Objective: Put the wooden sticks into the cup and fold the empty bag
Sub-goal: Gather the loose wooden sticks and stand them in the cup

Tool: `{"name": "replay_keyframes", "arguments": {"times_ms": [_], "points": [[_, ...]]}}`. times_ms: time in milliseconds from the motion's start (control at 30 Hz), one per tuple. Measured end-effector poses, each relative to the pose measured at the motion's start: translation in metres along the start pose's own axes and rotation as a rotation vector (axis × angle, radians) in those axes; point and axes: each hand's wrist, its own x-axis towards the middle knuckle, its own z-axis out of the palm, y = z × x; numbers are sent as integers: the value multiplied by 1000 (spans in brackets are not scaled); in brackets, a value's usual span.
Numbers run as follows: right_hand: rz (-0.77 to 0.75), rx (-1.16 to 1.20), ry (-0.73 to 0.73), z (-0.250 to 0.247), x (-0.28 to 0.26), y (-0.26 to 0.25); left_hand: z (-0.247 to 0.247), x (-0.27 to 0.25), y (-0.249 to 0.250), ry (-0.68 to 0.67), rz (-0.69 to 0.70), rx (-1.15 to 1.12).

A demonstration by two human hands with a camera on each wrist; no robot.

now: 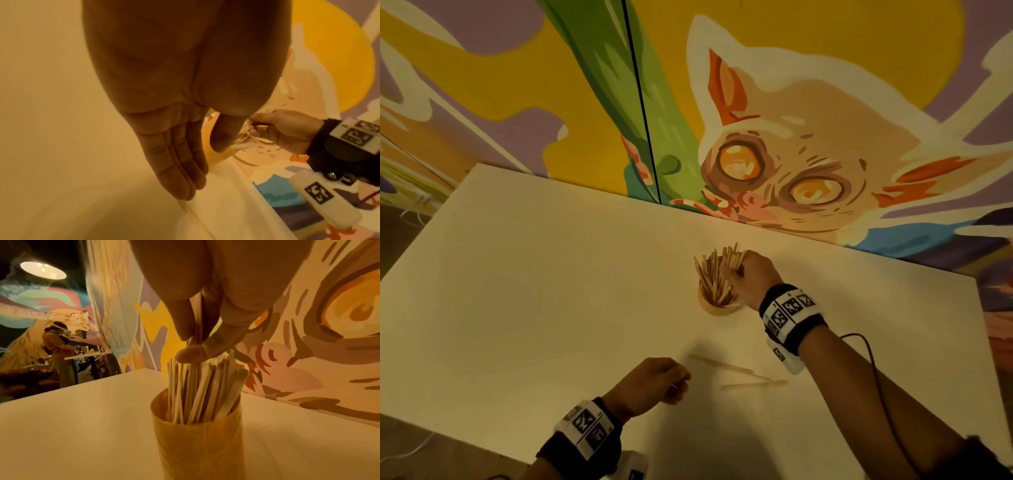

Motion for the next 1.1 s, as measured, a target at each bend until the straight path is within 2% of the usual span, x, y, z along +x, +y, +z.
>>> {"name": "replay_keyframes", "arguments": {"times_ms": [167,300,400,467,633,767,933,1100], "points": [[-74,-101,-39,-8,-8,-6,1,-1,-9,0,66,315],[-142,-51,-2,-31,-28,-3,16,2,1,90,149,643],[-216,-4,51,-54,-51,6,33,13,8,146,232,758],[-212,13,51,-66,-67,19,47,23,10,155,285,819],[-119,-40,15,-84,-106,86,82,55,14,142,383,1071],[8,-216,-34,-89,-130,157,101,76,17,116,351,1301],[192,-328,-123,-94,-152,228,117,83,17,132,297,1508],[278,-455,-210,-94,-155,262,122,85,15,145,240,1666]]}}
